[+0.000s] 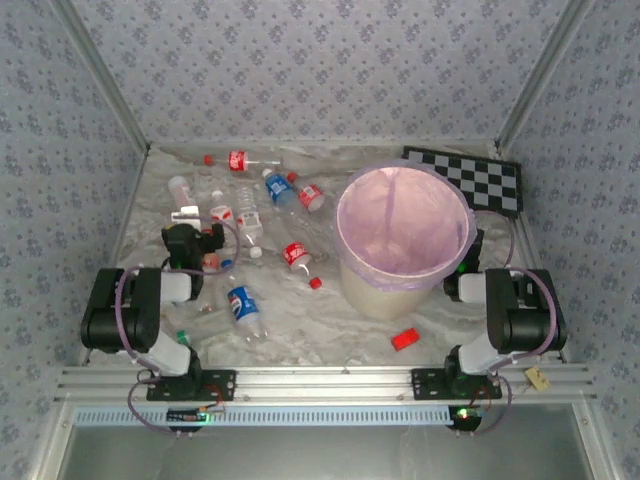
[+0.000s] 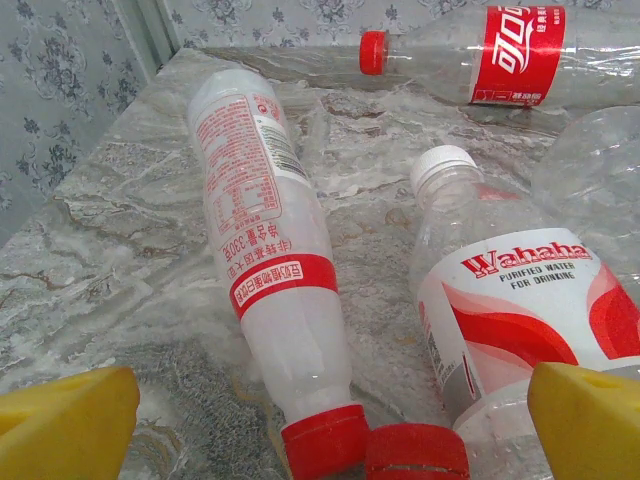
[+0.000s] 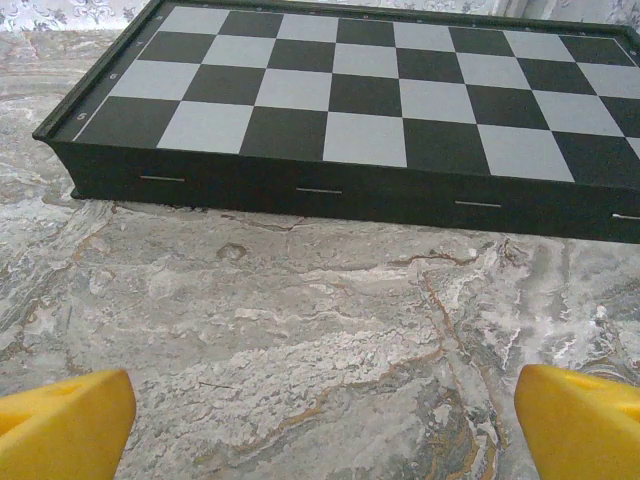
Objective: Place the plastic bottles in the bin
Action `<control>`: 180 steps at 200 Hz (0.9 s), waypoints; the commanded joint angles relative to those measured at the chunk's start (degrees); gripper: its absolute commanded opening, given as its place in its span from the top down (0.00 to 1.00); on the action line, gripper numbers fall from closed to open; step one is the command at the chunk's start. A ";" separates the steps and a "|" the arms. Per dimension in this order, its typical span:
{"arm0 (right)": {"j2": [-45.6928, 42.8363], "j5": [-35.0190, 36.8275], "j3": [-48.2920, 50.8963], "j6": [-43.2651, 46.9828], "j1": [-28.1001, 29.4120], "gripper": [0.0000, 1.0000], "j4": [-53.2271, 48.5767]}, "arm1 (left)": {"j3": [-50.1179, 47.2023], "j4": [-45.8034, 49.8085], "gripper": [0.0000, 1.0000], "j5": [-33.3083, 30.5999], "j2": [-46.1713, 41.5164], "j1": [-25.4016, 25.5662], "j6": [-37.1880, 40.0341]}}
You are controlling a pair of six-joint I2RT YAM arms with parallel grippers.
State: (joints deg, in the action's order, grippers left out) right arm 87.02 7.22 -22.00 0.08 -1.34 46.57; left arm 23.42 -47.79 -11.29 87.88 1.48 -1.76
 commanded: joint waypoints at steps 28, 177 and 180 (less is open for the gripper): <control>0.16 -0.54 -0.19 0.80 0.47 0.00 0.28 | -0.08 0.15 0.00 1.61 0.11 -0.85 -0.54; 0.16 -1.20 -0.59 0.45 0.03 0.00 -0.42 | 0.14 0.86 0.00 3.38 0.02 -1.59 -1.03; 0.16 -1.24 -0.67 0.45 0.03 0.00 -0.42 | 0.14 0.86 0.00 3.46 0.07 -1.60 -1.05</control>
State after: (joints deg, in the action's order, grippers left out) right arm 87.02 6.96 -22.00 0.08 -1.37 46.54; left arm 23.42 -47.29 -8.75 87.88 0.12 -2.20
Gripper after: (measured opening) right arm 0.998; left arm 0.999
